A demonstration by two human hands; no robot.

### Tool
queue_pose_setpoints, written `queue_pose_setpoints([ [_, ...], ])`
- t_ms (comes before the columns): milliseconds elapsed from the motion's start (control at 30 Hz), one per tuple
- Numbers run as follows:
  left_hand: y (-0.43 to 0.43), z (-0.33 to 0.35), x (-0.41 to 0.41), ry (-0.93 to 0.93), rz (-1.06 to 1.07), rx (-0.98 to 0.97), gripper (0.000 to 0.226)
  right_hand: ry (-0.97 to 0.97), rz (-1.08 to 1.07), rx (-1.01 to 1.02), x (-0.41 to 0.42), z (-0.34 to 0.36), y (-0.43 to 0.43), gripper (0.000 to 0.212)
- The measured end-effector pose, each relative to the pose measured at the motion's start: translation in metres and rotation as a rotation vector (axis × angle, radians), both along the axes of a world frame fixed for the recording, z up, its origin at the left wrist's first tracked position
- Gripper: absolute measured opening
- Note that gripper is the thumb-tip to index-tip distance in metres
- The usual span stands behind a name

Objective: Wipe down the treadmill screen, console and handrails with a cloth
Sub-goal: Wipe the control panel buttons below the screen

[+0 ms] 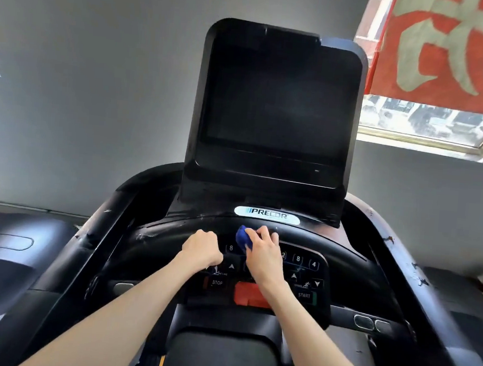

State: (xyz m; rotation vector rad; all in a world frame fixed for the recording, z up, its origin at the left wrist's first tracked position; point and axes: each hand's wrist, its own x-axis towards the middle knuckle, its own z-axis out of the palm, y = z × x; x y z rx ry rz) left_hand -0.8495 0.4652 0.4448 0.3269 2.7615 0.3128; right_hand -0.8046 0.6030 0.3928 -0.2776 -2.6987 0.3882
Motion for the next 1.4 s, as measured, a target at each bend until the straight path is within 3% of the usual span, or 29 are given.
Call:
queue_pose_setpoints([
  [67,-0.003,-0.001,-0.004,0.007,0.013,0.032,0.053,-0.021,-0.009,-0.035,0.0,0.004,0.021,0.029],
  [267,-0.008,-0.006,-0.01,0.048,0.046,0.084,0.054,0.003,-0.442,-0.174,0.041,-0.008,0.116,0.021],
  [467,-0.003,-0.008,-0.006,0.09,0.033,0.042,0.056,0.018,-0.582,-0.184,0.037,-0.007,0.096,0.023],
  [567,-0.001,-0.007,-0.005,0.109,0.053,0.038,0.047,0.115,-0.378,-0.063,0.04,-0.021,0.039,0.038],
  [700,0.0,-0.007,0.0,0.124,0.039,0.028,0.035,0.088,-0.027,0.095,0.056,-0.044,-0.003,0.054],
  [767,-0.001,-0.007,0.002,0.127,0.036,0.029,0.039,0.071,-0.023,0.099,0.064,-0.045,0.019,0.053],
  [933,-0.006,-0.01,0.0,0.095,0.033,0.071,0.057,0.102,-0.253,-0.134,0.077,-0.038,0.057,0.043],
  [1033,-0.008,-0.012,0.0,0.093,0.048,0.106,0.061,0.124,-0.139,-0.149,0.069,-0.041,0.022,0.041],
  [1200,-0.001,-0.009,0.008,0.138,0.018,0.038,0.047,0.09,0.099,-0.107,0.049,-0.039,-0.03,0.031],
  [1300,0.002,-0.01,0.013,0.146,-0.018,-0.022,0.051,0.015,0.194,-0.002,0.057,-0.04,-0.002,0.031],
  [1400,0.001,-0.013,0.012,0.128,-0.01,-0.003,0.055,0.057,0.106,-0.011,0.083,-0.044,0.05,0.039],
])
